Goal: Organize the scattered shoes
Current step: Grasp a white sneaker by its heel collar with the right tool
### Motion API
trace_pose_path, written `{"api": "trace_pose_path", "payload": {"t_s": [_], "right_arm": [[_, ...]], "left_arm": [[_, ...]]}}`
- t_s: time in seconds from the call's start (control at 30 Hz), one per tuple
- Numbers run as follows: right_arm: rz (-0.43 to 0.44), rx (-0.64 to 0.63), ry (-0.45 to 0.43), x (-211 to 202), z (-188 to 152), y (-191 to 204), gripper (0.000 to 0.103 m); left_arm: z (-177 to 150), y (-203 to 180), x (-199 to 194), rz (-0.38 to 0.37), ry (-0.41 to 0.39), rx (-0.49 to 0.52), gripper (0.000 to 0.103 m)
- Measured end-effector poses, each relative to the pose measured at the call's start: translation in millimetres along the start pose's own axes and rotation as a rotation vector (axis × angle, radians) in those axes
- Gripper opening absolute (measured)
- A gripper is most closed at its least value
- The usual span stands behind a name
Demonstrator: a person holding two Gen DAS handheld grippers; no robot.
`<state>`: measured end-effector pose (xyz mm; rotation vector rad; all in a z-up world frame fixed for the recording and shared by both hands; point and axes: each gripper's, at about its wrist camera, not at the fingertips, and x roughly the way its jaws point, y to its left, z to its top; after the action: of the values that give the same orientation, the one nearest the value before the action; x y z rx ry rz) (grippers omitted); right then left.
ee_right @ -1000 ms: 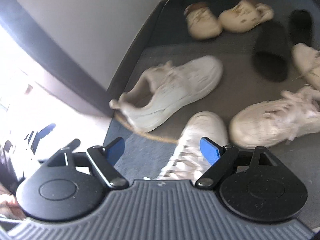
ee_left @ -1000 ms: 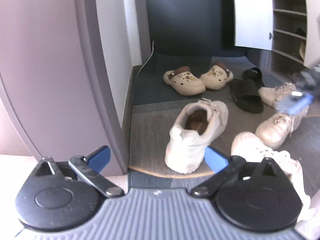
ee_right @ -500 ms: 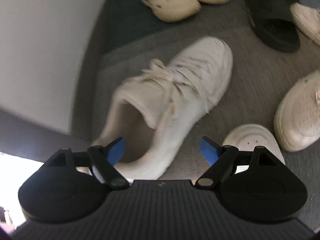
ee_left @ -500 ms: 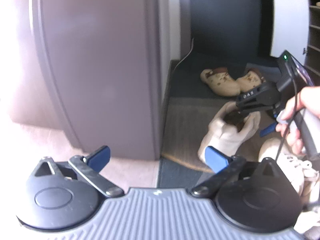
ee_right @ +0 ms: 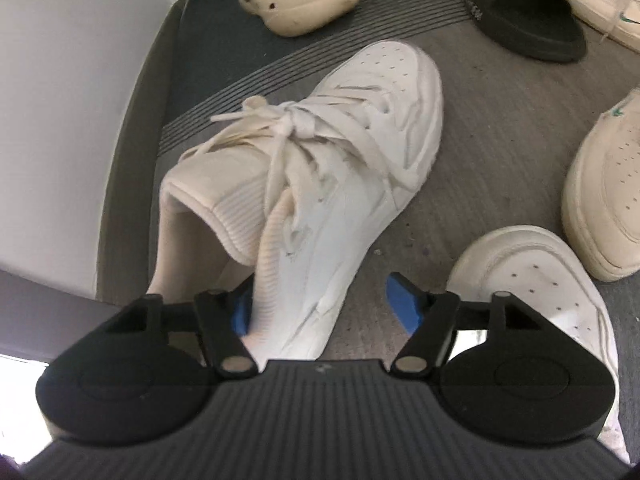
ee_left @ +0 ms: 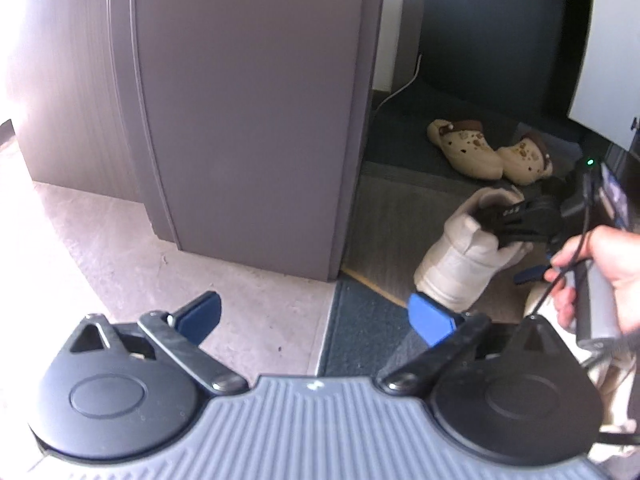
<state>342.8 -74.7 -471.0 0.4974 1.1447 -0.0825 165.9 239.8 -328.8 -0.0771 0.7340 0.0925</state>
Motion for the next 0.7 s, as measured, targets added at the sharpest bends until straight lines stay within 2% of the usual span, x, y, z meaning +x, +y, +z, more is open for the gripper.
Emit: {"api": "trace_pose_path", "payload": {"t_s": [0.1, 0.2, 0.27, 0.47, 0.57, 0.7], "right_arm": [[0.006, -0.019, -0.003, -0.1, 0.1, -1.3, 0.066], [0.010, -0.037, -0.014, 1.5, -0.1, -2.4, 0.063], [0.008, -0.043, -0.015, 2.9, -0.4, -1.7, 0.056], [0.010, -0.074, -0.012, 5.3, 0.4, 7.2, 0.041], [0.001, -0.082, -0.007, 7.1, 2.1, 10.4, 0.040], [-0.010, -0.106, -0.024, 10.2, -1.5, 10.7, 0.040]], "left_arm": [[-1.4, -5.0, 1.7, -0.024, 0.017, 0.004, 0.101], [2.1, -14.5, -2.8, -0.058, -0.010, 0.067, 0.101], [2.9, -19.6, -7.6, -0.086, -0.034, 0.103, 0.101], [-6.9, -24.4, -8.4, -0.122, -0.012, 0.125, 0.101], [-6.6, -20.7, -11.8, -0.121, -0.019, 0.129, 0.101], [-6.4, -15.9, -8.8, -0.125, 0.014, 0.100, 0.101]]}}
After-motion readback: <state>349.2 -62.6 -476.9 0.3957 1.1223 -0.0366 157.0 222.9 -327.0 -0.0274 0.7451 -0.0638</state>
